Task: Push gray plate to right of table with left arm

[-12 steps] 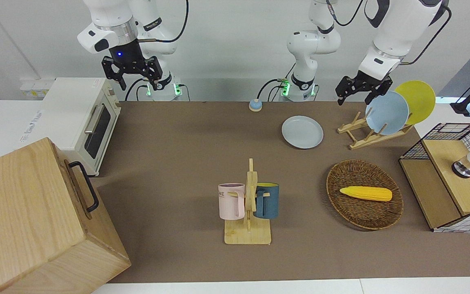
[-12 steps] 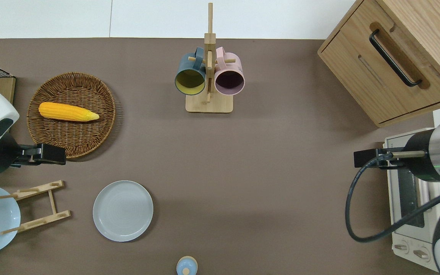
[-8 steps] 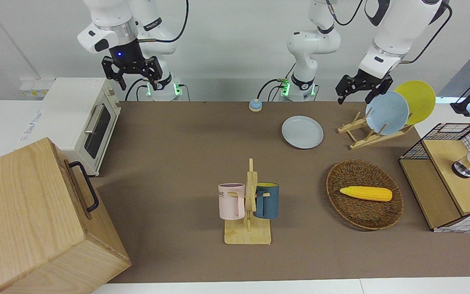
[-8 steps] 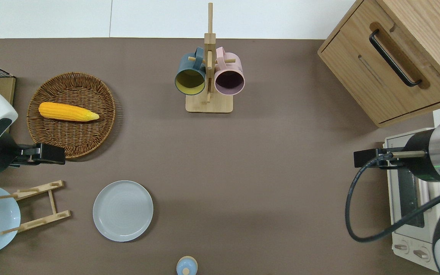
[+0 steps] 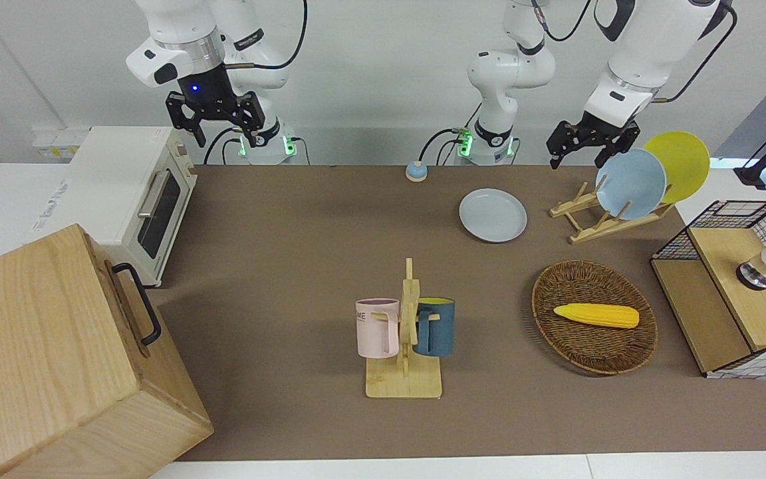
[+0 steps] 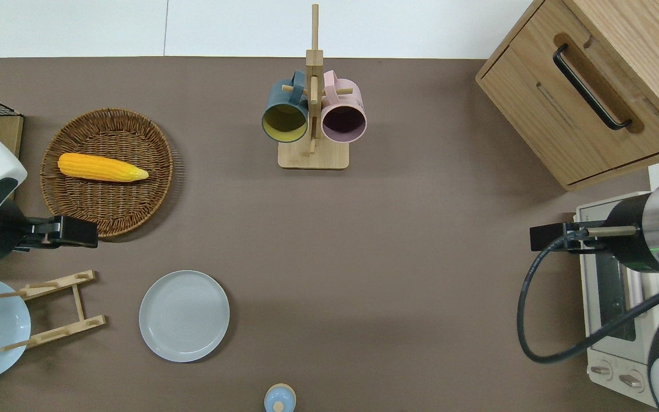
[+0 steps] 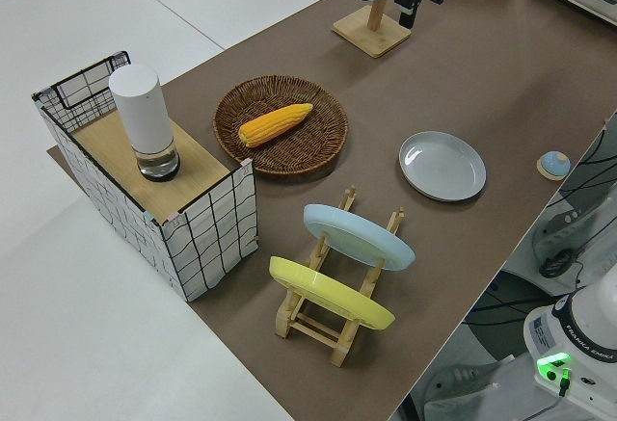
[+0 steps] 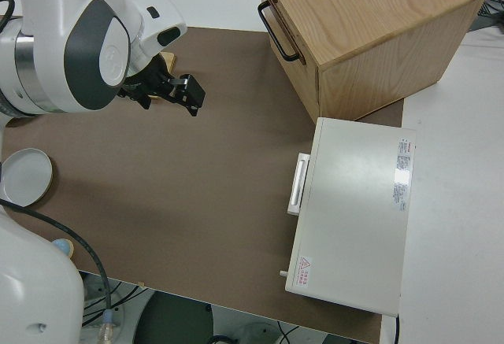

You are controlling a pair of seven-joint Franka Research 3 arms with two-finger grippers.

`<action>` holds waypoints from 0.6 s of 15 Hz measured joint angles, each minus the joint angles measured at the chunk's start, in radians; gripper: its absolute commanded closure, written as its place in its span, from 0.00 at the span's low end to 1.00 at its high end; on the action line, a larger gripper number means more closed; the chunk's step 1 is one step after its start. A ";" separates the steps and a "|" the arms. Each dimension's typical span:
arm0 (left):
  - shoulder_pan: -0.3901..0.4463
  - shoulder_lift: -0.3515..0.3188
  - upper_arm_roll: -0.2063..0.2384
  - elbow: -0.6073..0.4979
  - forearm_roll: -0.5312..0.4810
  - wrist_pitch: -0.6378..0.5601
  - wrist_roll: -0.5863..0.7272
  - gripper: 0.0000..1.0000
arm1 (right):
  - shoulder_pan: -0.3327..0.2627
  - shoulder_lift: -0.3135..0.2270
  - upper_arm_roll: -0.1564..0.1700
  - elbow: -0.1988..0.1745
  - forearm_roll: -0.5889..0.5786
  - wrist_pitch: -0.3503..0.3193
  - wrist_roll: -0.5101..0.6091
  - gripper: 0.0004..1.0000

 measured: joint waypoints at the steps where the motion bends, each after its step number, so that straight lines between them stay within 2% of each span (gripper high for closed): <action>1: 0.000 0.000 -0.003 0.000 0.000 -0.001 0.000 0.00 | 0.000 0.000 0.000 0.000 0.000 0.000 0.000 0.00; 9: 0.002 -0.003 -0.013 0.000 0.001 -0.018 0.001 0.01 | 0.000 0.000 0.000 0.000 0.000 0.000 0.000 0.00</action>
